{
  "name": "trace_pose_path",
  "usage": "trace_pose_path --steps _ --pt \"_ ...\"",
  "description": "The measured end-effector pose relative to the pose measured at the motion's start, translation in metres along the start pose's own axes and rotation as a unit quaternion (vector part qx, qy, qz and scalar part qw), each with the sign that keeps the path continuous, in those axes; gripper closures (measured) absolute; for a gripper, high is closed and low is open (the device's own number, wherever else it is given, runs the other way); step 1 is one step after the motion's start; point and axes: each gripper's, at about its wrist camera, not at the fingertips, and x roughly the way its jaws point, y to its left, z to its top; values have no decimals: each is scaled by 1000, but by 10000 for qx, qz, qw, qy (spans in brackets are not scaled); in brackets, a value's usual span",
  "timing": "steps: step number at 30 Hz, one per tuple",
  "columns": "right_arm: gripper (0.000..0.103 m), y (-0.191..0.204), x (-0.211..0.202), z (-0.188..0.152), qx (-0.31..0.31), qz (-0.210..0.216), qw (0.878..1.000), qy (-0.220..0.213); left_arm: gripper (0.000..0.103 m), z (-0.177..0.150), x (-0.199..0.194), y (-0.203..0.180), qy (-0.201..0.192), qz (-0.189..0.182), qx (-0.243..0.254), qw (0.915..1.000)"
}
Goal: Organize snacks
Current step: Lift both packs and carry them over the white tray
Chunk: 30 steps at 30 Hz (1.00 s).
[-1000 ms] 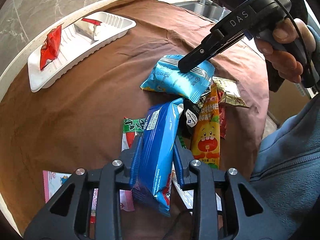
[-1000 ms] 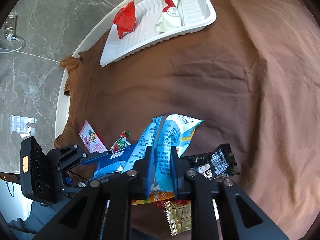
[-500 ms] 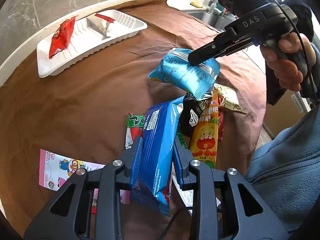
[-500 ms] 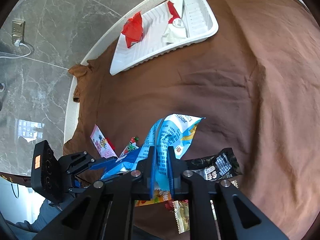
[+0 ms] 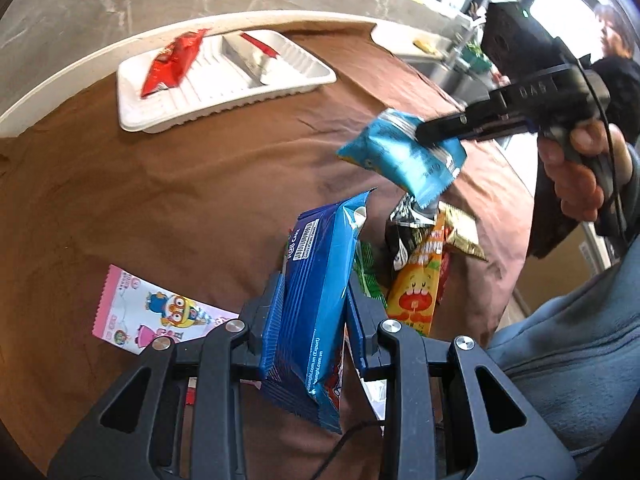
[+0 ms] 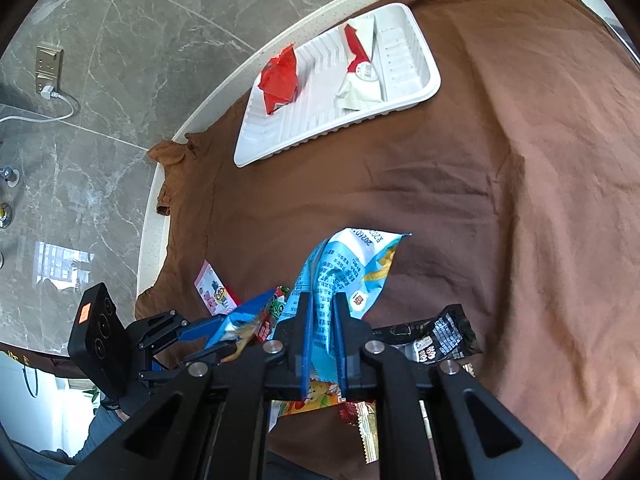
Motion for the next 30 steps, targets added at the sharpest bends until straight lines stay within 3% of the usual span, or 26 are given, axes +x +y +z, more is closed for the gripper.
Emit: trace_pose_path --steps 12,30 --pt "92 16 -17 13 -152 28 9996 -251 76 31 -32 11 -496 28 -292 9983" --pt "92 40 -66 78 -452 2 9938 -1011 76 117 -70 45 -1266 557 -316 9899"
